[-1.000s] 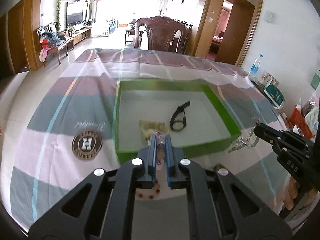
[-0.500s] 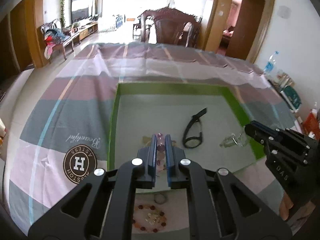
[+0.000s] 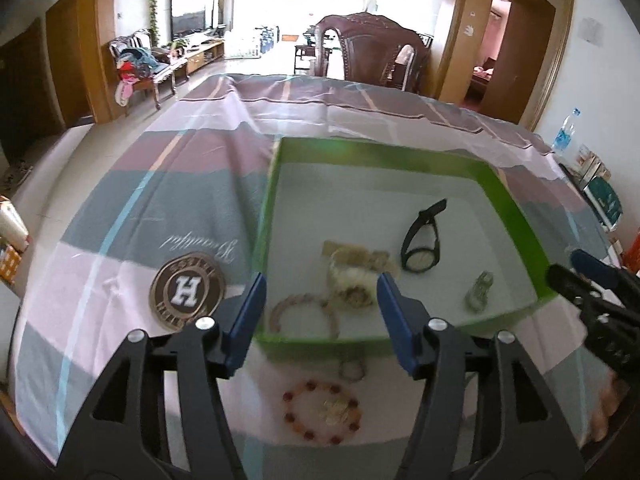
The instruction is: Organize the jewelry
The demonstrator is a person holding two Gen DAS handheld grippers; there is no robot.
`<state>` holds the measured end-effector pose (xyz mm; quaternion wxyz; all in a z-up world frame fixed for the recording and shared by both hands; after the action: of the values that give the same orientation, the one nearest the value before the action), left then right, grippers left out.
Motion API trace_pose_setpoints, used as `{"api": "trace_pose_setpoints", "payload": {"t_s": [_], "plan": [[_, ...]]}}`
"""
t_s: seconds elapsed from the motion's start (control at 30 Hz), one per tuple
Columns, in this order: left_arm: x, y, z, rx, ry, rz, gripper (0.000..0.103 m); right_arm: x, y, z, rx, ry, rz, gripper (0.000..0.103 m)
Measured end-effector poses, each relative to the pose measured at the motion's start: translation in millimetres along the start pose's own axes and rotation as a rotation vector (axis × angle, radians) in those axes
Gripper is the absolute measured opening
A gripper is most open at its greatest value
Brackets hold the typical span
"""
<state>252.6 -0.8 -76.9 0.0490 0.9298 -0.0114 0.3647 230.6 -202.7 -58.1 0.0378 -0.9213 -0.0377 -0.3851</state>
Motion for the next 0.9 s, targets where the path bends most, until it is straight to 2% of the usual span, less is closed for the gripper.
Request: {"api": "trace_pose_setpoints", "payload": {"t_s": [0.03,0.1,0.23,0.27,0.3,0.33,0.4,0.57,0.9], "plan": [[-5,-3,-5,0.01,0.003,-0.004,0.067,-7,1,-4,0.003,-0.008,0.005,0.058],[-18,-10,-17,0.022,0.024,-0.014,0.072,-21,4,-11,0.011,-0.023,0.014,0.058],[-46,-24,-24,0.082,0.02,-0.015,0.072,-58,12,-15,0.007,-0.055,0.034,0.058],[-53,-26,-23,0.089,0.007,-0.012,0.072,-67,14,-13,0.001,-0.07,0.036,0.054],[-60,-28,-21,0.092,-0.01,-0.012,0.071,-77,17,-10,0.002,-0.09,0.042,0.042],[-67,-30,-18,0.09,-0.027,-0.011,0.069,-86,19,-5,0.005,-0.118,0.053,0.036],[-76,-33,-14,0.091,-0.053,-0.008,0.067,-100,23,3,0.003,-0.164,0.077,0.033],[-89,-36,-12,0.097,-0.073,0.002,0.067,-115,16,8,0.031,-0.203,0.078,0.033],[-107,-30,0,0.097,-0.126,0.023,0.064,-122,1,14,0.049,-0.219,0.051,0.033]]}}
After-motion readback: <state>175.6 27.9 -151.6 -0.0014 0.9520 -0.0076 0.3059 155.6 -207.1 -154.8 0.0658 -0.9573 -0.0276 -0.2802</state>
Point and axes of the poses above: each gripper's, at about its wrist camera, not at the fingertips, and z roughly the way its jaws point, y to its right, x to its top, the point moved 9 cm from there along z, roughly the way its jaws point
